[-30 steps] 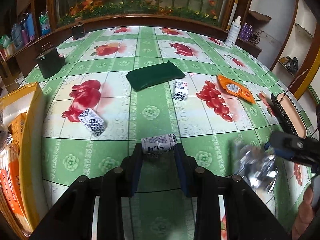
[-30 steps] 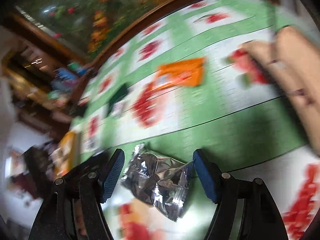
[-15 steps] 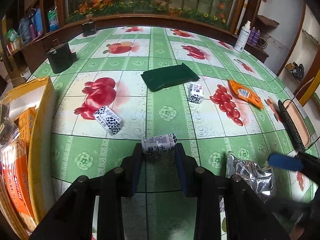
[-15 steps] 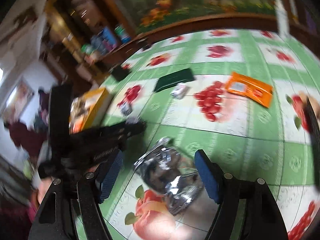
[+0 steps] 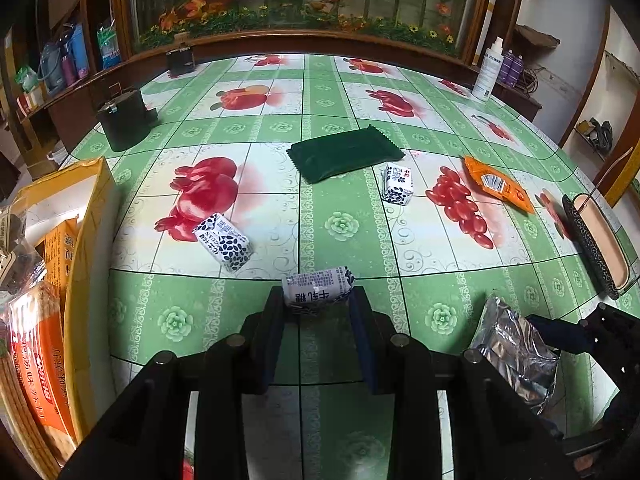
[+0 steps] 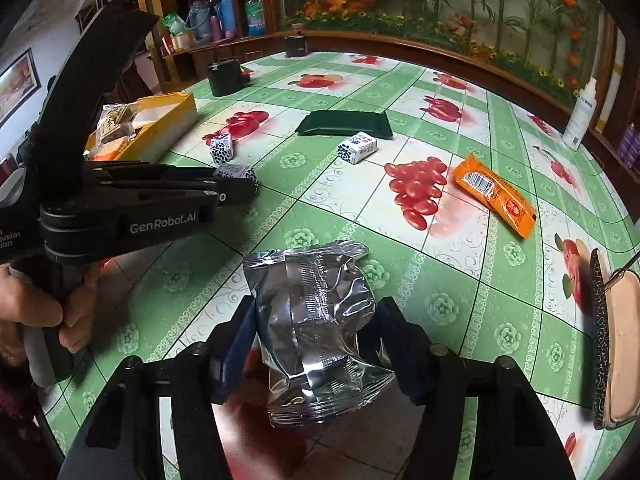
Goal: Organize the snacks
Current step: 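Lift the candy and foil bag off the table with both grippers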
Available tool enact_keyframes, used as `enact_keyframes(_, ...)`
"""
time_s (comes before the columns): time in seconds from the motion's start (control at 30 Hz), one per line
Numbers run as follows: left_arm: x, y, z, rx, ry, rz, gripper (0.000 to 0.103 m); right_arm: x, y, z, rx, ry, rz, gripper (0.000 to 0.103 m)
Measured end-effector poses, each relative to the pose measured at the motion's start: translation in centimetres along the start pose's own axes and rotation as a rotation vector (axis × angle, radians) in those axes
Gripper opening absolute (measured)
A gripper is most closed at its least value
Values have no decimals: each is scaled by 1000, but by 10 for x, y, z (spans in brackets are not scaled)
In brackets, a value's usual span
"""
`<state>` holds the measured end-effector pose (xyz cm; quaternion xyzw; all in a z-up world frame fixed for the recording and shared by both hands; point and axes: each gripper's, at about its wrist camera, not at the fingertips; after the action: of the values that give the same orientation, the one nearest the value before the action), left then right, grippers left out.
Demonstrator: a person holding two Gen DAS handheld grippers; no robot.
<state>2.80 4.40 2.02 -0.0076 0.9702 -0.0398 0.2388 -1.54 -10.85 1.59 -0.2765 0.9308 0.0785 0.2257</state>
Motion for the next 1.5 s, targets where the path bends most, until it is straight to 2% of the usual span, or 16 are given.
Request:
enact_keyframes(0.13,1,1,-1,10,-2,2,31,-2,-1,-4,10,-25,51,64)
enact_keyframes(0.4,0,-1,-5,45,-10,-1,31,-5,-49,-18,-58,-100,302,64)
enact_keyframes(0.5,0,-1,-7,54,-17,-2,31,-4,-55,-19,-75,-110,337,64)
enact_keyframes(1.5,0,-4,-9,65,-19,3,31,-3,-54,-19,-72,-112,340,64)
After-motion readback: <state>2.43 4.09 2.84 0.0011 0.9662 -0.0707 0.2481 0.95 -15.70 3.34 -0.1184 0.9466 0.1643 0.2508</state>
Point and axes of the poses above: each gripper's, at about its wrist camera, not at the fingertips, and z roughly the way its jaws point, y to its left, x to its underside, and after that the axes turned 10 degrees about y, right-handed
